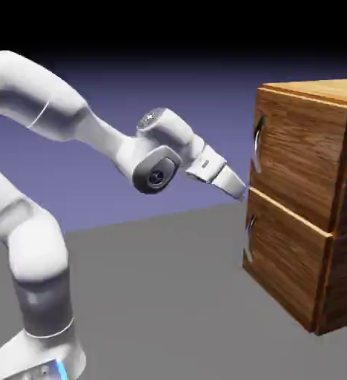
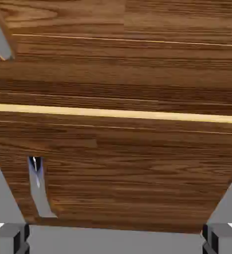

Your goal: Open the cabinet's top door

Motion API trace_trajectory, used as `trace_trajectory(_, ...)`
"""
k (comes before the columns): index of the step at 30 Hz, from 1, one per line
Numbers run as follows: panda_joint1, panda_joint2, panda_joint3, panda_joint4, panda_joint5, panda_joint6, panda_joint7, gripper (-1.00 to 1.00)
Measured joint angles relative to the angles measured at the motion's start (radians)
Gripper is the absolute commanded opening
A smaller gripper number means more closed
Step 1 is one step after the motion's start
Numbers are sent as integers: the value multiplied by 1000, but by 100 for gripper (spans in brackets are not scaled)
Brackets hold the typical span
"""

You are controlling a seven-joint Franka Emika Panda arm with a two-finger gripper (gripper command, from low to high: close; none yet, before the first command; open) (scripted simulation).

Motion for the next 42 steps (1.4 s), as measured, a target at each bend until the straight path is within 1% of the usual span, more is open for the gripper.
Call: trace_trajectory(42,-771,-401,833,319,1827,-156,-1090,0)
